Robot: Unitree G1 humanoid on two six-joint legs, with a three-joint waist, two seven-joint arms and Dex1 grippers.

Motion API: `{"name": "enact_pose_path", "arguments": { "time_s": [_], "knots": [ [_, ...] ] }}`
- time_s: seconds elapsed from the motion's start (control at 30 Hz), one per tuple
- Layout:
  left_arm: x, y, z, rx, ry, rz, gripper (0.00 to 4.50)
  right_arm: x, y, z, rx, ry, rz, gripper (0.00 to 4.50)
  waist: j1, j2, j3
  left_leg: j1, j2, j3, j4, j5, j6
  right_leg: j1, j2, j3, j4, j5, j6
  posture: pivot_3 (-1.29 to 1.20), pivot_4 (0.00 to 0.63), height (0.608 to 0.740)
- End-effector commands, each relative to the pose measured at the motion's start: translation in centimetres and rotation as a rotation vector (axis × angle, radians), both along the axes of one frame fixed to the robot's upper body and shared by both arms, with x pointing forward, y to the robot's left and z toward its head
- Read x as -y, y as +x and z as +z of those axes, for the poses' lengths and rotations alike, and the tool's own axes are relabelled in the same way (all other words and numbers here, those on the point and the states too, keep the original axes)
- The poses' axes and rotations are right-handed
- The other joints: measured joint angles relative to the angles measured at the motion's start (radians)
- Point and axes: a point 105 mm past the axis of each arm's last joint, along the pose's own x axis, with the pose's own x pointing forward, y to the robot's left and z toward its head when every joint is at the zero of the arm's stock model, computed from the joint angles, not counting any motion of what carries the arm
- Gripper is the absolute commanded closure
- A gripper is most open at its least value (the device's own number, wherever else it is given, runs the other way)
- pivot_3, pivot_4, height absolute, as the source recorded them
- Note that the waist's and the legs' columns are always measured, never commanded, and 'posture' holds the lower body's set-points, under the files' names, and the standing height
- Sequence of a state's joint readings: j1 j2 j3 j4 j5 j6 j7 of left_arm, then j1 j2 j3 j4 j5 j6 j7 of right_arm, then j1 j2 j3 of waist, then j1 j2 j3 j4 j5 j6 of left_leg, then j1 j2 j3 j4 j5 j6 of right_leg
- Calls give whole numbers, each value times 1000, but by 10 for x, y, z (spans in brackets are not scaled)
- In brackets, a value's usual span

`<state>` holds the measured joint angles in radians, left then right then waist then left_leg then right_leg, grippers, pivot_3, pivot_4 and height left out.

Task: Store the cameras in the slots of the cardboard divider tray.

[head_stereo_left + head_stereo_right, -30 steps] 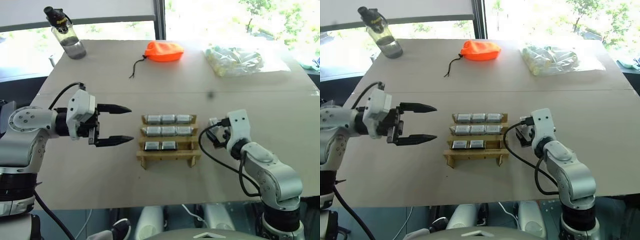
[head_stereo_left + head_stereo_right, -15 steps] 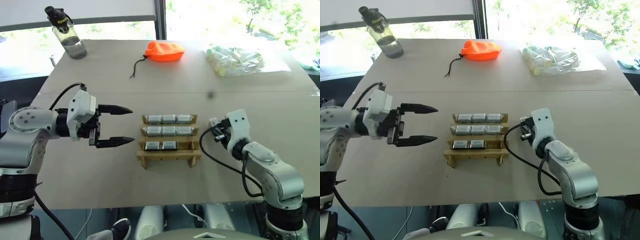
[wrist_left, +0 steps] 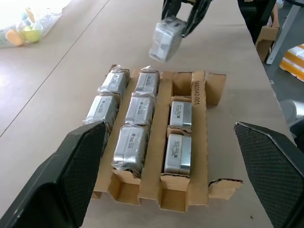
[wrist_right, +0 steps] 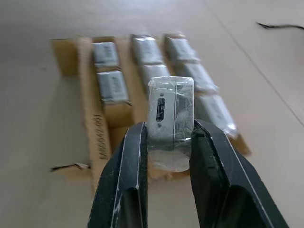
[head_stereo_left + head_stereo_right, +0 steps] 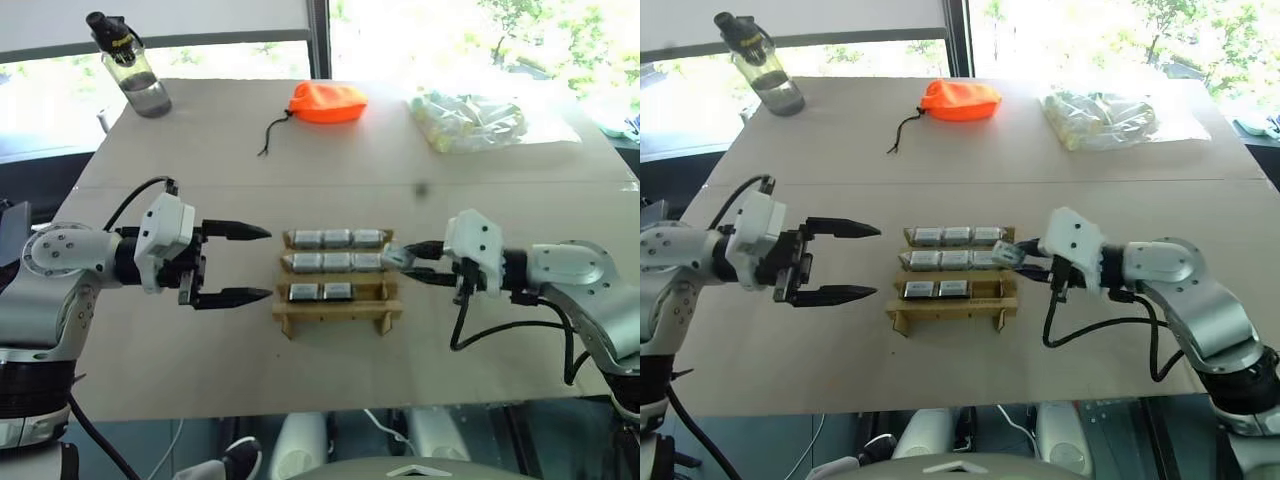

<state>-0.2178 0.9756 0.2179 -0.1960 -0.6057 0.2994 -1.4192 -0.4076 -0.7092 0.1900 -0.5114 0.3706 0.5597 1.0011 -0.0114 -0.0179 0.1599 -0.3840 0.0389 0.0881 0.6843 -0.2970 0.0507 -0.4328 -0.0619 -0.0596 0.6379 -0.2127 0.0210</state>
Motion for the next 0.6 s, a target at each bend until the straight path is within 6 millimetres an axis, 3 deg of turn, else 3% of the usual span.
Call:
{"name": "enact_pose_path", "arguments": {
  "time_s": [0.03,0.6],
  "knots": [
    [5,-10,13,48,-9,-23,0,-11,-6,3,30,-13,125,3831,1,0,0,0,0,0,0,0,0,0,0,0,0,0,0,0,150,740],
    [8,-23,13,34,9,-19,0,-15,3,-23,1,-140,272,3831,4,0,0,0,0,0,0,0,0,0,-1,-1,1,0,0,0,150,740]
  ]
}}
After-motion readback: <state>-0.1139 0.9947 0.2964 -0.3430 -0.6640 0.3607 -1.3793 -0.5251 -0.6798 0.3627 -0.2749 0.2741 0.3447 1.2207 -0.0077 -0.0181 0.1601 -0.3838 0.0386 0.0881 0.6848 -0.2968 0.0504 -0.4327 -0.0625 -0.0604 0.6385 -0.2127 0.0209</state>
